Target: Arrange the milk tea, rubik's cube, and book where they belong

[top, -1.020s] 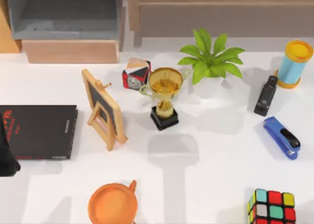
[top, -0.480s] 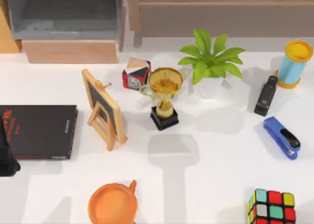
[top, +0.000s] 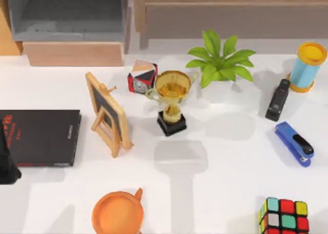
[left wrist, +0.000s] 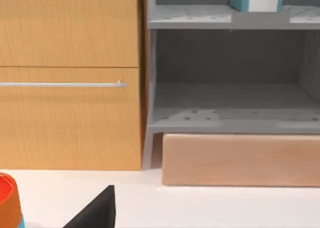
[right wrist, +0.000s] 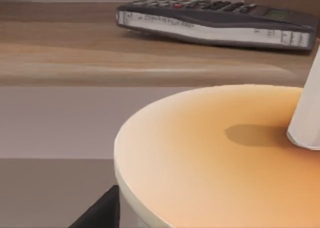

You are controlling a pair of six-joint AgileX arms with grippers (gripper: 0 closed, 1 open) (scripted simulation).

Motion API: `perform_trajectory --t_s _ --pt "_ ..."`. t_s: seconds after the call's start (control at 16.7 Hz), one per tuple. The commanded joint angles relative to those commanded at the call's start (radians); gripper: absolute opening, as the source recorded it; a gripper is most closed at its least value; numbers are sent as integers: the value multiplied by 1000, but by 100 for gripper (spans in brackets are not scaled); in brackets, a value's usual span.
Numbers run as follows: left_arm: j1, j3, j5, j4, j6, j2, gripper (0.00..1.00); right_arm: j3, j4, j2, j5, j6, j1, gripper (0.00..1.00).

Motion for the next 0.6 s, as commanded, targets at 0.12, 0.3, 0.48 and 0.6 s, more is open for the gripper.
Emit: perform_trajectory --t_s 0.12,0.3,0.48,0.6 --pt "0 0 0 0 0 0 100 0 0 0 0 0 2 100" --pt "0 0 0 0 0 0 100 -38 23 -18 -14 1 -13 100" --pt "0 0 0 0 0 0 100 -105 59 -45 -38 2 -36 100" --pt "0 0 0 0 0 0 100 -116 67 -50 -43 2 -40 100"
